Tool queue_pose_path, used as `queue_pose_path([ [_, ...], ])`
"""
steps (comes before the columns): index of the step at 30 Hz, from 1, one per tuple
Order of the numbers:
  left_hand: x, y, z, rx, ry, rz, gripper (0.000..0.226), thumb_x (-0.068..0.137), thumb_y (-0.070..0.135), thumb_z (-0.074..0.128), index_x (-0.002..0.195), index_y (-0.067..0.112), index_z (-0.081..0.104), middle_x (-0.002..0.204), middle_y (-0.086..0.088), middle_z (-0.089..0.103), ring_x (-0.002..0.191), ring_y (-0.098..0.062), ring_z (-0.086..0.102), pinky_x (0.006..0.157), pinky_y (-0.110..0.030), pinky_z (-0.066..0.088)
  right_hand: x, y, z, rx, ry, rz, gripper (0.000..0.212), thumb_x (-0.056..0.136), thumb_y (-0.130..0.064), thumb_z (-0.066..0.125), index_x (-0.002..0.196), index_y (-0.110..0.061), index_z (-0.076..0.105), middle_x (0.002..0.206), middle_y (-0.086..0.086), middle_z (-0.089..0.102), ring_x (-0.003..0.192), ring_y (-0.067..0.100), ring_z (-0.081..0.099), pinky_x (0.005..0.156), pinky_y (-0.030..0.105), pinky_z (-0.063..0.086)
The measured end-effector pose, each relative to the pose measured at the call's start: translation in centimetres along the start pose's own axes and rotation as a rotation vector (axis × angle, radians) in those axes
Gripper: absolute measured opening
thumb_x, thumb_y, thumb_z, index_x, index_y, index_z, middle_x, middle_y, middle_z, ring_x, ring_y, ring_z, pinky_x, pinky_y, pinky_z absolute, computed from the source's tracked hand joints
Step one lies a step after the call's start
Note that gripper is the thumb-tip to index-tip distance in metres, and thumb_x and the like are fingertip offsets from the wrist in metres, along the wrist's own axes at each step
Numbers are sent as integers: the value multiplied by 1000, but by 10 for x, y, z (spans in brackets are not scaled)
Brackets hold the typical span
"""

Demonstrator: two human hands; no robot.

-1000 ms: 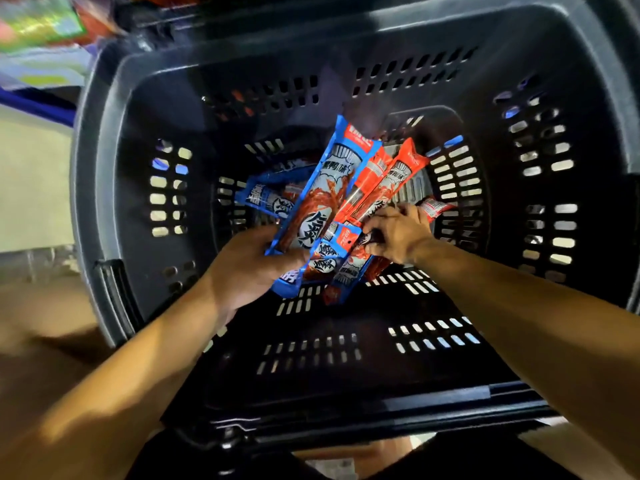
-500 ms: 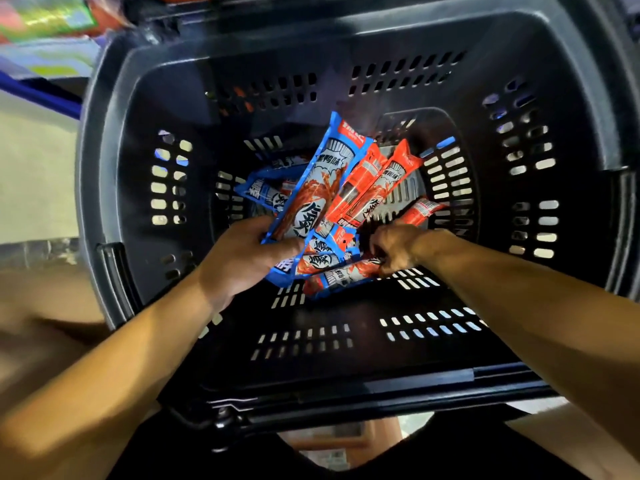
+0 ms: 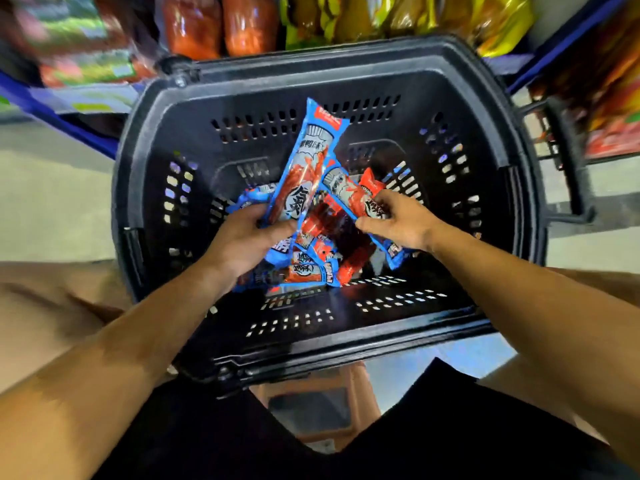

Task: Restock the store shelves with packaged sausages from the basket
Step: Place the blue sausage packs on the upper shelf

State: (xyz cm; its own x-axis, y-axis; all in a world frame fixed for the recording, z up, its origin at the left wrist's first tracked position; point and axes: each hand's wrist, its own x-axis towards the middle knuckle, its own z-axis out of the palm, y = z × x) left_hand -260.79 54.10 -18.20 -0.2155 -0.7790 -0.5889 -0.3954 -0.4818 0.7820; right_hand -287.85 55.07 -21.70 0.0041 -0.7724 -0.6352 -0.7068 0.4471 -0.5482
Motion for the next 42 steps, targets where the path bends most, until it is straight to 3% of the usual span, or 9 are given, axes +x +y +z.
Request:
queue_pose_path([
  [3, -17, 9, 4, 20, 39, 68, 9, 89, 24, 70, 95, 18, 72, 95, -1, 75, 91, -14, 69, 81, -37, 53, -30, -10, 8, 224, 157, 7, 37, 85, -32, 71, 115, -15, 58, 107, 4, 69, 99, 23, 66, 94, 40, 51],
  [6, -39, 19, 7, -7, 35, 138, 17, 92, 13, 64, 106, 3, 68, 106, -19, 70, 91, -18, 67, 73, -30, 54, -65, -23, 9, 315, 286, -54, 19, 83, -17, 69, 93, -27, 56, 91, -7, 65, 83, 11, 62, 73, 15, 48],
  [9, -56, 29, 5, -35, 64, 173, 18, 93, 8, 62, 109, 1, 67, 107, -20, 70, 90, -31, 68, 77, -35, 57, -98, -36, 8, 427, 330, -111, 36, 80, -8, 65, 108, -27, 51, 89, -12, 61, 65, -10, 59, 54, 5, 43],
  [11, -67, 39, 2, -33, 86, 223, 17, 91, 6, 65, 107, 4, 69, 104, -17, 72, 86, -32, 67, 79, -43, 54, -117, -44, 7, 489, 340, -157, 48, 78, -1, 66, 116, -23, 48, 93, -10, 63, 66, -11, 60, 59, 8, 47],
  [15, -95, 60, -5, -50, 98, 309, 23, 77, 1, 68, 92, 18, 71, 83, 6, 76, 73, -7, 68, 67, -25, 54, -151, -66, -2, 504, 411, -266, 65, 75, -7, 72, 132, -22, 46, 108, -7, 67, 92, 4, 66, 81, 24, 53],
  [25, -166, 134, -37, -150, 136, 607, 47, 81, 15, 71, 104, 55, 60, 108, 13, 73, 95, -11, 71, 74, -31, 56, -226, -133, -78, 476, 540, -545, 64, 76, -21, 69, 135, -27, 44, 115, -13, 61, 90, -3, 64, 69, 18, 54],
  [29, -189, 165, -58, -195, 205, 695, 48, 84, 6, 69, 102, 50, 63, 102, 16, 73, 90, -10, 72, 65, -23, 57, -242, -172, -103, 443, 590, -642, 62, 74, -23, 70, 131, -29, 46, 113, -19, 60, 86, -10, 62, 61, 9, 49],
  [37, -217, 202, -107, -270, 370, 740, 40, 72, 11, 72, 107, 30, 65, 102, 3, 75, 89, -20, 73, 71, -44, 61, -240, -253, -130, 424, 660, -765, 50, 82, -16, 73, 126, -22, 51, 112, -11, 59, 82, -19, 58, 58, 5, 46],
  [42, -223, 213, -145, -260, 467, 766, 38, 71, 12, 73, 101, 34, 67, 105, 3, 75, 93, -21, 72, 79, -45, 59, -229, -306, -138, 427, 622, -795, 50, 82, -19, 73, 126, -26, 49, 119, -9, 60, 101, 1, 62, 75, 22, 53],
])
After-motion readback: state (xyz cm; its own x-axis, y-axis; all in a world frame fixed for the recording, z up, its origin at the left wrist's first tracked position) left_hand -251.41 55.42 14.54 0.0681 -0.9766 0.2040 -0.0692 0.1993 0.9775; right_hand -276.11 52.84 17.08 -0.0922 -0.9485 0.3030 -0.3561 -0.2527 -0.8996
